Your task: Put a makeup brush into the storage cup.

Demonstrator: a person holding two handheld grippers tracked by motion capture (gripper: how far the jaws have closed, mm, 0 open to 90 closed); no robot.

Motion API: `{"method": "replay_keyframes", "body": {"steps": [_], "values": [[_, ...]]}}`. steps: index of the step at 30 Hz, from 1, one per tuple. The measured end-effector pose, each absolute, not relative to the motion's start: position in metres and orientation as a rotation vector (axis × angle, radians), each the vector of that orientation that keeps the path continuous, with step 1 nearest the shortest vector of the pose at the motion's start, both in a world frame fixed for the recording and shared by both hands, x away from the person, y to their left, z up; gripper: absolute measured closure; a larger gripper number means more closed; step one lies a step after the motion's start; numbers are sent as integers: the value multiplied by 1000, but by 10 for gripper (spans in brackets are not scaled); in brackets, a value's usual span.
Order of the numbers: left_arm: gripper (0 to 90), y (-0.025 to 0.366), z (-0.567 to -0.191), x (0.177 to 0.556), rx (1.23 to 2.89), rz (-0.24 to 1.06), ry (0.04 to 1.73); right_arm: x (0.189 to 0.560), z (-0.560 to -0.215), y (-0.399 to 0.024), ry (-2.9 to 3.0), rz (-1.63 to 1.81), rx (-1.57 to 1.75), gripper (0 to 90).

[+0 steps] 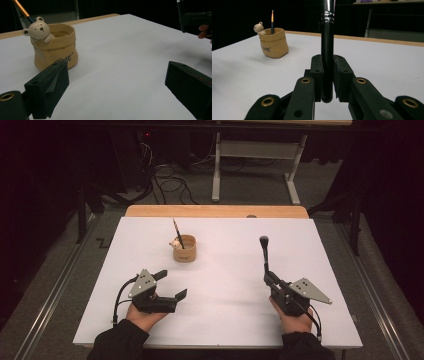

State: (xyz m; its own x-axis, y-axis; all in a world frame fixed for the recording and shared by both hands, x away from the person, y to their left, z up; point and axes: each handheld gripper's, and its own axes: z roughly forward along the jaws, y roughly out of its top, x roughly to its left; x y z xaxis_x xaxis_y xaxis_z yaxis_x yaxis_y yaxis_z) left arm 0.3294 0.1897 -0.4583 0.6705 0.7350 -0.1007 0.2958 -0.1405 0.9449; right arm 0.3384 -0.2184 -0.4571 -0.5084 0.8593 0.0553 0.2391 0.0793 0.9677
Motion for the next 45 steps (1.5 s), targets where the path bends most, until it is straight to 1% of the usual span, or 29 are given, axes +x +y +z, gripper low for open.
{"method": "replay_keyframes", "body": {"steps": [8, 13, 20, 28, 45], "values": [[58, 181, -438, 335, 1678, 447, 837, 339, -458, -218, 1823, 1445, 1075, 803], [62, 166, -429, 342, 1674, 452, 824, 339, -458, -218, 1827, 1441, 1065, 803], [63, 147, -431, 350, 1681, 441, 814, 339, -458, -218, 1830, 1444, 1057, 804], [64, 138, -434, 347, 1693, 427, 789, 340, -458, -213, 1855, 1463, 1025, 804], [72, 136, -436, 344, 1699, 378, 779, 348, -455, -174, 1913, 1536, 916, 804]]}}
